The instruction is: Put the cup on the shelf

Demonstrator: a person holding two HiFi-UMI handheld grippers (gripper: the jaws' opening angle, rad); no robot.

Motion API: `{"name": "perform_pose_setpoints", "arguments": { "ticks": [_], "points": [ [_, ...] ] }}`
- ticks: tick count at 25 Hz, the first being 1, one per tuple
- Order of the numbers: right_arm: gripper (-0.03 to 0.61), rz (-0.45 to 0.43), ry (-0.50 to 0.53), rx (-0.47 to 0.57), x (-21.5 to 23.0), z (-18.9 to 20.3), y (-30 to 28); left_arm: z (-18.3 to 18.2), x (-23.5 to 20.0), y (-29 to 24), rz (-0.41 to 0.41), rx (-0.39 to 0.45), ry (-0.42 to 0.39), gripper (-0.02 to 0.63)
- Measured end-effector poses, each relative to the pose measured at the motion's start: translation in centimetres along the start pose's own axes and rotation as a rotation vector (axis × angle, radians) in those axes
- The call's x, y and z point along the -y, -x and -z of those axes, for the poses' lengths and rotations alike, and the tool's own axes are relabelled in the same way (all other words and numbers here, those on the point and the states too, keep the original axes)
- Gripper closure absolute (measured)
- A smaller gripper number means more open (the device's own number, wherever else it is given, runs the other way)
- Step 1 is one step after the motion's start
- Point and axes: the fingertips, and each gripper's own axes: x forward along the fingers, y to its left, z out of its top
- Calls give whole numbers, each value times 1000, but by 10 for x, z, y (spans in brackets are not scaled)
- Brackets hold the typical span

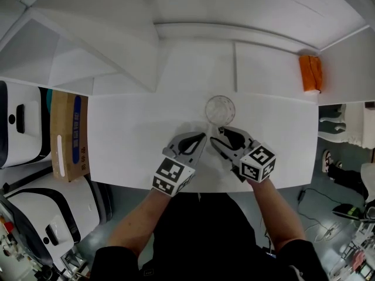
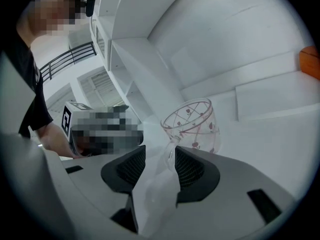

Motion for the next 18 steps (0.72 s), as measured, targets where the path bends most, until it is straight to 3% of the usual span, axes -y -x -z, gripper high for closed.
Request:
{"name": "perform_pose_setpoints", "arguments": {
  "ticks": [7, 11, 12, 18],
  "points": [
    [429, -17, -58, 4, 3, 1, -15, 9, -9, 8, -18, -19, 10, 603],
    [506, -3, -62, 2, 5, -1, -23, 17, -17, 13, -39, -24, 32, 603],
    [531, 5, -60, 2, 6, -1, -24, 18, -19, 15, -44, -24, 39, 603],
    [541, 33, 12, 13, 1, -6, -24, 12, -23, 31, -70, -2, 62, 603]
  ]
}}
